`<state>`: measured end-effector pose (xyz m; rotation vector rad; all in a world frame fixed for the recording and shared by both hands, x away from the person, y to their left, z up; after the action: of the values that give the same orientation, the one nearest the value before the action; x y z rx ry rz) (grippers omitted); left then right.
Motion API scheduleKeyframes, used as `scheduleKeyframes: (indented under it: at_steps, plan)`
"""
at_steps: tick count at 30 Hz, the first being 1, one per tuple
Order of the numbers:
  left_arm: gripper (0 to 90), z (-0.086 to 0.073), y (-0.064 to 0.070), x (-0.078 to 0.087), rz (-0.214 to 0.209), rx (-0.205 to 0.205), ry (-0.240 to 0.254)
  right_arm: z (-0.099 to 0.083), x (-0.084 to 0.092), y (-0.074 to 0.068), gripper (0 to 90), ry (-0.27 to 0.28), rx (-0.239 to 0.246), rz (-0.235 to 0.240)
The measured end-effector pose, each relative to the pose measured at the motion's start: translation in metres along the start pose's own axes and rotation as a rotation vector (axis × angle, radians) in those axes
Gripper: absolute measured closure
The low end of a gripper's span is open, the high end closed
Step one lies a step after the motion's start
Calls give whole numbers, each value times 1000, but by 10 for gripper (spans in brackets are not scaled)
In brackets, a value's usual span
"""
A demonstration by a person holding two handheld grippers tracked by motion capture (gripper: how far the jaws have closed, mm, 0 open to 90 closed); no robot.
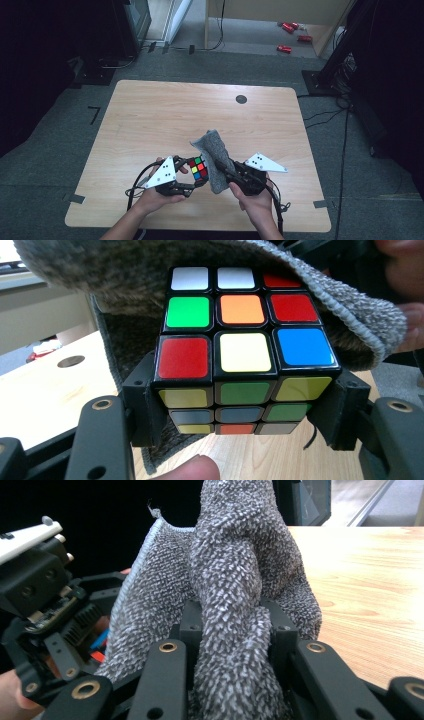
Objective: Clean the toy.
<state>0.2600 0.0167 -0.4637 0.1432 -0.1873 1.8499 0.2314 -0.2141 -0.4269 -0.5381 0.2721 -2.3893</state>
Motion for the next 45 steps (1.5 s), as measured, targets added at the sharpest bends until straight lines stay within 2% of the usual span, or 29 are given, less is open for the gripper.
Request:
scheduleKeyframes:
  at_steps: [9, 11, 14, 17, 20, 23, 28, 30, 34, 38, 45]
  plan:
    - [347, 1, -5, 4, 14, 14, 15, -6, -6, 7, 696, -61, 38, -48]
    - [347, 1, -6, 5, 21, 16, 20, -7, -6, 9, 696, -58, 36, -65]
    - [346, -1, -7, 4, 21, 11, 1, -4, -1, 6, 696, -7, 30, -32]
    - [346, -4, -5, 1, 5, 6, -18, 3, 6, -1, 696, 45, 51, 13]
    - [346, -3, -2, -1, -2, -5, -20, 4, 7, -5, 697, 51, 64, 34]
    - [346, -2, -2, 0, 1, -8, -15, 1, 4, -2, 699, 30, 46, 45]
    - [346, 0, -4, 3, 3, 9, 11, -4, -1, 6, 699, -6, 22, 2]
    - [346, -1, -4, 3, 0, 9, 7, -6, -3, 7, 699, -16, 18, -12]
    - [346, -3, -2, 0, -5, -9, -18, -4, -1, 4, 698, -6, 19, -1]
    - [346, -3, 0, -2, -13, -15, -23, 0, 3, -3, 698, 19, 33, 11]
    - [346, -2, 1, -2, -16, -16, -23, -4, -1, 2, 697, 5, 13, -7]
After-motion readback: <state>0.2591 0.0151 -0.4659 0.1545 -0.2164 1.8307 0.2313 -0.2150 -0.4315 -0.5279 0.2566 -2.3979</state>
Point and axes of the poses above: each handheld gripper's, and its own axes: x roughly backward along the jaws, z roughly out of its top, y roughly to its right, the point moved 2 cm from there along -x, roughly forward along the jaws, and after that the axes turned 2 degrees about -z, right-handed, at the moved point
